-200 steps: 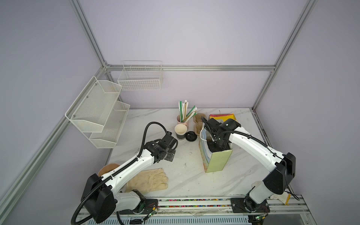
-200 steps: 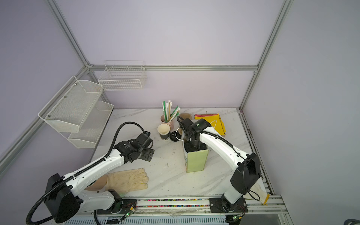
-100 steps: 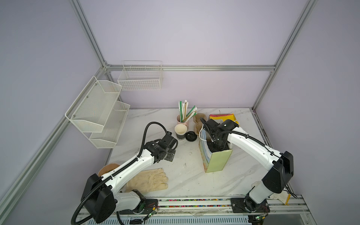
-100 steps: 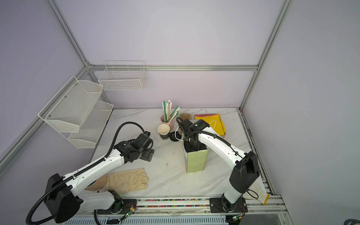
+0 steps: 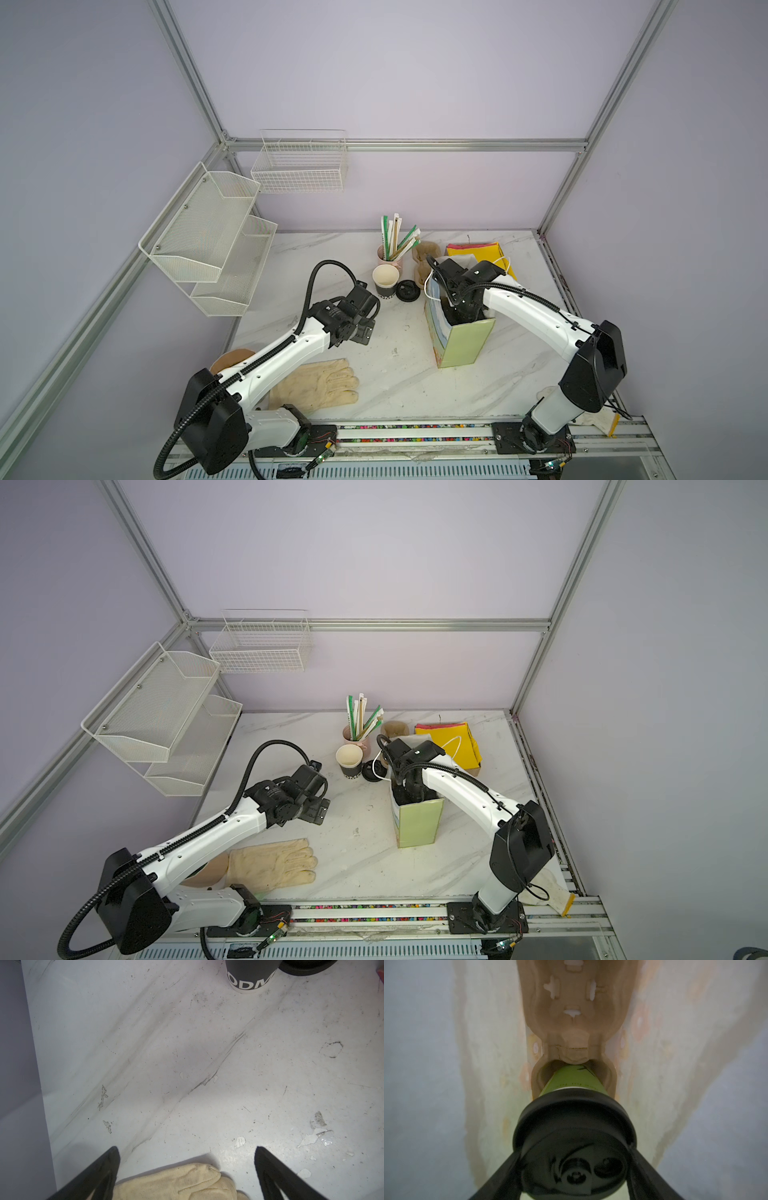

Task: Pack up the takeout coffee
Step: 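Push the green cup down into the carrier slot with the right gripper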

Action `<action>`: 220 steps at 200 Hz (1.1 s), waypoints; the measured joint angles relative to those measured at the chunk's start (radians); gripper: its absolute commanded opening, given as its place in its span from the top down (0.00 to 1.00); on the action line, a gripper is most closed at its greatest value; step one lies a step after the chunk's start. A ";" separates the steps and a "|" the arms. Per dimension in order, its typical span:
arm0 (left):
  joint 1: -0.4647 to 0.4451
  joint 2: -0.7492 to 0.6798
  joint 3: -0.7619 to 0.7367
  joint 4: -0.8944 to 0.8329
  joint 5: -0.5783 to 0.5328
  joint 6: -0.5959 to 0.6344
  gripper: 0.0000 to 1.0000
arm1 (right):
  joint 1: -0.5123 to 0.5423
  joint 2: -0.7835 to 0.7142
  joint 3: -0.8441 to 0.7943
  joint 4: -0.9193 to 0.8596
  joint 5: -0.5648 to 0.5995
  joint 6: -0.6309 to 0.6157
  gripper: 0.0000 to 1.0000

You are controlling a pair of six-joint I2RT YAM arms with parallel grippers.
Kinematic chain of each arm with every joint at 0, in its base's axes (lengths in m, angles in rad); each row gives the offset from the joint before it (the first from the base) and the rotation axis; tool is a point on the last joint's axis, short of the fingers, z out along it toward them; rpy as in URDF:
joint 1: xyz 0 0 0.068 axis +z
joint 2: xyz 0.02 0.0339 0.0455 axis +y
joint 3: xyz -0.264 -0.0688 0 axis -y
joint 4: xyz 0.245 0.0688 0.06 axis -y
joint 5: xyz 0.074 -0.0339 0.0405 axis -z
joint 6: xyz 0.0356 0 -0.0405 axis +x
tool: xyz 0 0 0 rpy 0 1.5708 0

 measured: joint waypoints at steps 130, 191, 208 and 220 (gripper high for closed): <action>0.000 0.000 0.000 -0.002 0.007 0.000 0.00 | -0.010 -0.031 -0.073 0.072 -0.016 -0.007 0.31; 0.000 0.000 0.000 -0.002 0.011 0.000 0.00 | -0.010 -0.027 -0.056 0.057 -0.016 -0.002 0.20; 0.000 0.001 0.000 -0.002 0.011 0.000 0.00 | -0.010 -0.019 -0.034 0.044 -0.016 0.001 0.16; 0.000 0.002 0.000 -0.002 0.011 0.000 0.00 | -0.010 -0.019 -0.019 0.038 -0.016 0.001 0.14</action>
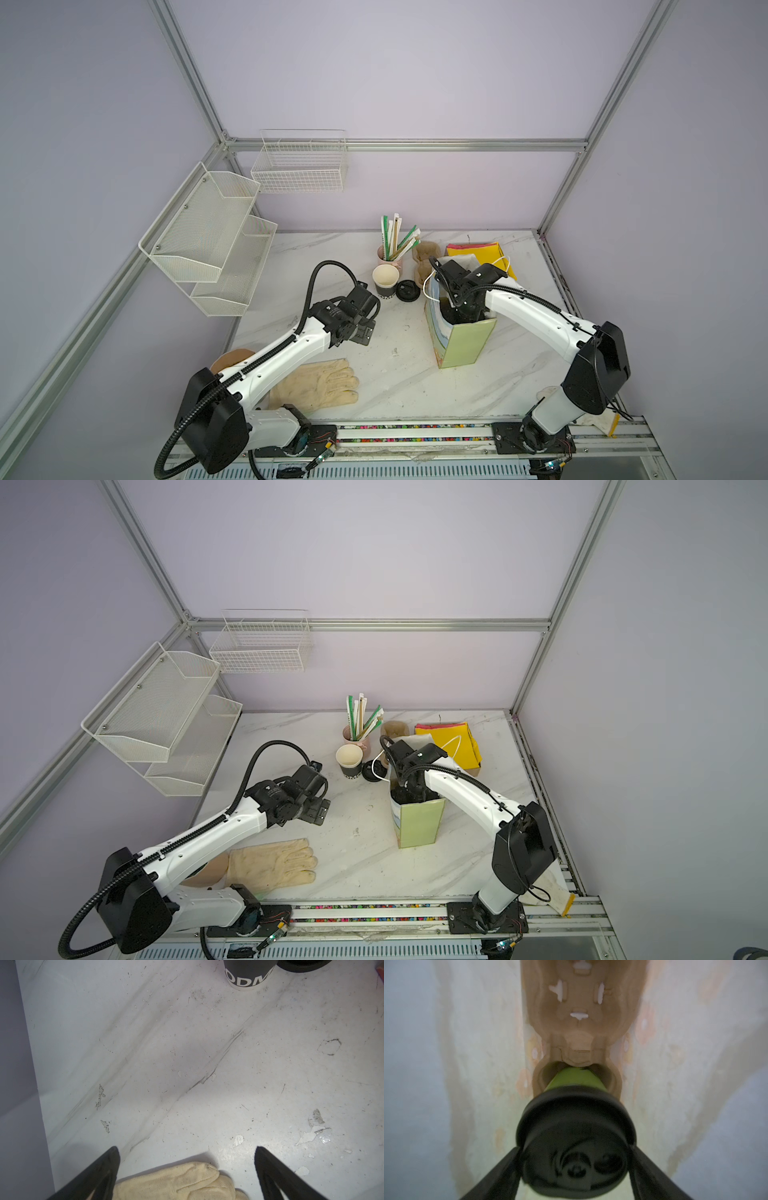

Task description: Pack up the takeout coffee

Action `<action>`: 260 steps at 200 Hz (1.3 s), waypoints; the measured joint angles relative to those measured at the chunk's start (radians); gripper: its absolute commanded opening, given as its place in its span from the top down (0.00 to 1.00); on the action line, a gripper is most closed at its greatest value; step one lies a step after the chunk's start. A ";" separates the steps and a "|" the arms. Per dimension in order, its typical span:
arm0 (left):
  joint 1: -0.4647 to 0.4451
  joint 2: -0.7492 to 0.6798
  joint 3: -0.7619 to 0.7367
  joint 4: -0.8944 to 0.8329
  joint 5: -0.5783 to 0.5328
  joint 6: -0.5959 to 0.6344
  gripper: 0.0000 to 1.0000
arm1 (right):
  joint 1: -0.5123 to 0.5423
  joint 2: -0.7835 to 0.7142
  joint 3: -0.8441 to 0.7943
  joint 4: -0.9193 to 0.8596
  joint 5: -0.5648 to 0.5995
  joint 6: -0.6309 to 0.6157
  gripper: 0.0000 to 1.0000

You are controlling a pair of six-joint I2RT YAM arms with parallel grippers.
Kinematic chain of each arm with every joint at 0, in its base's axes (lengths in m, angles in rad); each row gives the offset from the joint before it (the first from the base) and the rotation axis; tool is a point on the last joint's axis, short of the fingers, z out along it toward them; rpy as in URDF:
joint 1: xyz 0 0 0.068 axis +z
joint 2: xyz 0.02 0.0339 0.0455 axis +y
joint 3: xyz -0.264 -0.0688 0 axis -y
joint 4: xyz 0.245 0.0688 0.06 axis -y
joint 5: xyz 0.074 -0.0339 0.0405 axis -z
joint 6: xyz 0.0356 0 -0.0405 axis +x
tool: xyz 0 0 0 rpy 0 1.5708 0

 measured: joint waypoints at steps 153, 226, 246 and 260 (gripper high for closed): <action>0.000 0.012 0.000 0.000 0.000 0.000 0.00 | -0.005 0.000 0.111 -0.037 0.009 0.003 0.03; 0.000 0.012 0.000 0.000 0.003 0.000 0.00 | -0.005 0.008 0.124 -0.038 0.002 0.002 0.03; 0.000 0.012 0.000 0.000 0.003 0.000 0.00 | -0.005 0.017 0.126 -0.037 0.002 0.001 0.03; 0.000 0.012 0.000 0.000 0.003 0.000 0.00 | -0.005 0.021 0.126 -0.037 0.004 0.001 0.03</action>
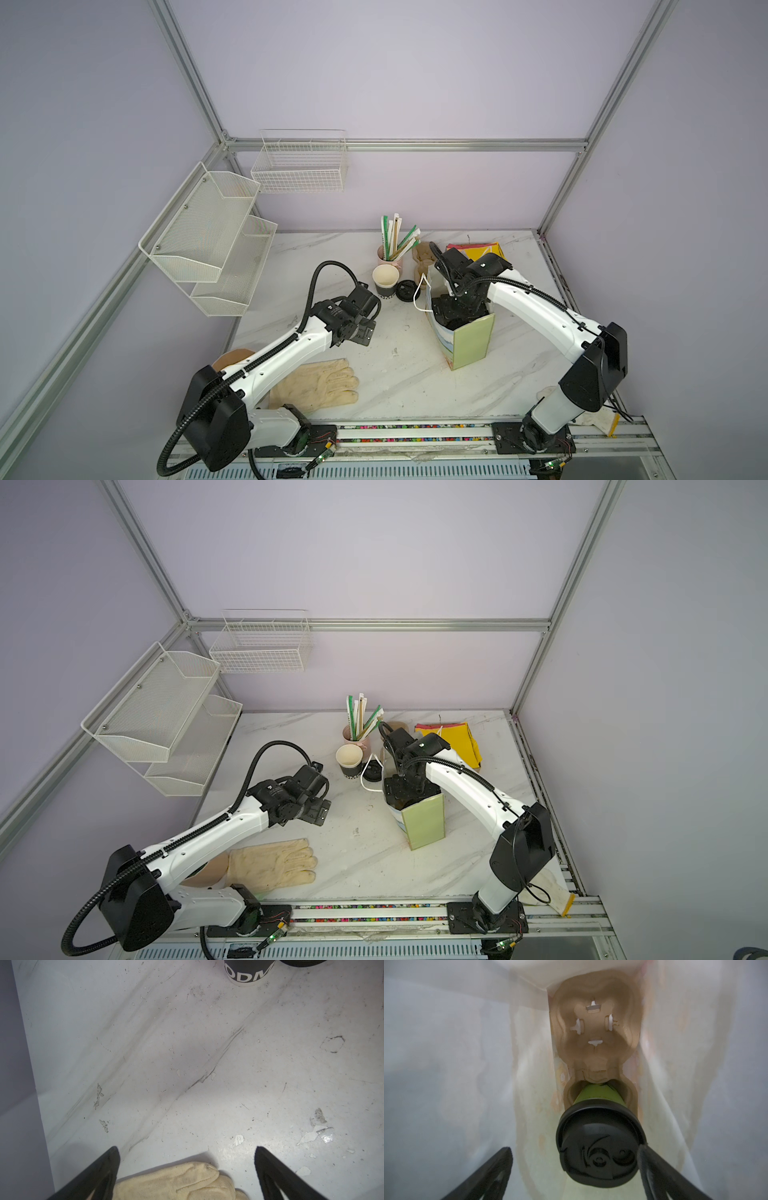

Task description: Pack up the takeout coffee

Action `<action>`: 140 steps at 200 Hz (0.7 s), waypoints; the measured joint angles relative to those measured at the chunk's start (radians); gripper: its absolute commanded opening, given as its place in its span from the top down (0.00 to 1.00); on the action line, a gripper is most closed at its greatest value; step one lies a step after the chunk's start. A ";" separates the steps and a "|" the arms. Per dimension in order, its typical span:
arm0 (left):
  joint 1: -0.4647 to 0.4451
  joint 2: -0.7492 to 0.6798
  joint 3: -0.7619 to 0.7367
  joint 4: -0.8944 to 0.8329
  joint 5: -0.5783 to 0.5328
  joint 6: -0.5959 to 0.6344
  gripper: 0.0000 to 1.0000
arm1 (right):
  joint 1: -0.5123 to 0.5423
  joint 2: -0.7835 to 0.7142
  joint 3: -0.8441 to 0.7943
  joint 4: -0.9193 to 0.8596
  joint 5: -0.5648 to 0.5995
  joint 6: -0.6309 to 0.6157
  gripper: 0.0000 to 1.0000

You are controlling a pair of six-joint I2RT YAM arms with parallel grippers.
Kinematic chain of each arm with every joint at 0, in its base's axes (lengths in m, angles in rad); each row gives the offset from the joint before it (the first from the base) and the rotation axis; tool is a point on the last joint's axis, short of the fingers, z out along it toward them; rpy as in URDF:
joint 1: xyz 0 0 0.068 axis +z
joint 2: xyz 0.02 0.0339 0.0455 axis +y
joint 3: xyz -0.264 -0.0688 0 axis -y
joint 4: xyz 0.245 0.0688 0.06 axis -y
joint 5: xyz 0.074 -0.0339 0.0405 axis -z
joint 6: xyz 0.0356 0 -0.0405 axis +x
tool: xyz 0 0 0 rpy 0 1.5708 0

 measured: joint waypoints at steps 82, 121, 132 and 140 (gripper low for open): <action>0.000 -0.027 0.010 -0.003 0.042 -0.016 0.00 | 0.000 0.005 0.000 0.000 0.047 0.000 0.03; 0.000 -0.148 0.104 0.009 0.179 -0.074 0.00 | -0.008 0.005 0.006 0.002 0.046 -0.008 0.03; 0.000 -0.195 0.131 0.020 0.221 -0.099 0.00 | -0.011 0.005 0.006 0.006 0.043 -0.010 0.03; 0.000 -0.221 0.150 0.027 0.246 -0.113 0.00 | -0.011 0.005 0.006 0.009 0.040 -0.013 0.03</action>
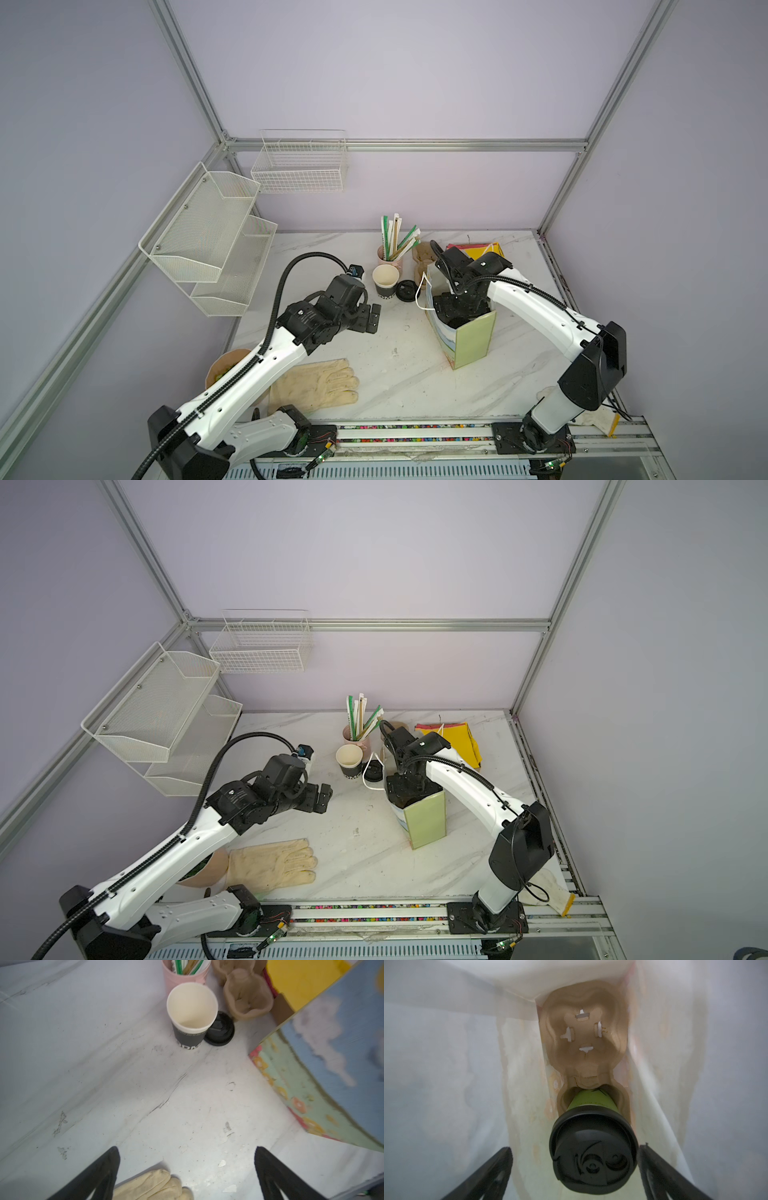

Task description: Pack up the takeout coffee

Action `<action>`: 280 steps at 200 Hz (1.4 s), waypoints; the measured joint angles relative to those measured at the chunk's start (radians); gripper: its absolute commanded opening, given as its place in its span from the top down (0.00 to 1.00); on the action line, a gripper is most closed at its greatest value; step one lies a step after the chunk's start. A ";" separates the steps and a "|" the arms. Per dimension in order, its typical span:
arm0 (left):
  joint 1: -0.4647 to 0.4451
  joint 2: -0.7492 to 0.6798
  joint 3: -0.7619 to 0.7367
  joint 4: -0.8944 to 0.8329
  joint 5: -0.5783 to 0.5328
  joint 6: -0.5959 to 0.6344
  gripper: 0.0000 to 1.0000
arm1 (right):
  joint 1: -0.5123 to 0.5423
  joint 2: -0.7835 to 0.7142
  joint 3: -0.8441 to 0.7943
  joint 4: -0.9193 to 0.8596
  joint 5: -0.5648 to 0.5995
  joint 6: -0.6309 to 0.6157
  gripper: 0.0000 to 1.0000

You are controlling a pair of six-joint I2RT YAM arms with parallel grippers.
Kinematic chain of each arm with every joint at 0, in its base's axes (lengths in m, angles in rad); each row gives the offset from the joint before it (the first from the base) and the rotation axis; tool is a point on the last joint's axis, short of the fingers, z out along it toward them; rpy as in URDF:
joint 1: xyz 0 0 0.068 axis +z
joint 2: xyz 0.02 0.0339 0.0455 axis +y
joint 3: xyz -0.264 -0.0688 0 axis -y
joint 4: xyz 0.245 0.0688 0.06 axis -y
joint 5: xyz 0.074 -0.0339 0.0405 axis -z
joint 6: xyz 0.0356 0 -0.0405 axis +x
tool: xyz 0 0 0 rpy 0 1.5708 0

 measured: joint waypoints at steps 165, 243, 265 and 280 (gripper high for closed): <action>-0.236 0.090 0.200 0.143 0.130 -0.206 0.04 | -0.002 -0.002 -0.002 0.021 -0.004 -0.015 0.03; -0.250 0.206 0.214 0.211 0.127 -0.224 0.62 | -0.002 -0.005 -0.018 0.030 -0.008 -0.015 0.03; -0.250 0.238 0.240 0.213 0.126 -0.224 0.85 | -0.002 -0.010 -0.018 0.031 -0.013 -0.015 0.03; -0.251 0.257 0.266 0.216 0.126 -0.218 1.00 | -0.002 -0.010 -0.018 0.034 -0.018 -0.015 0.03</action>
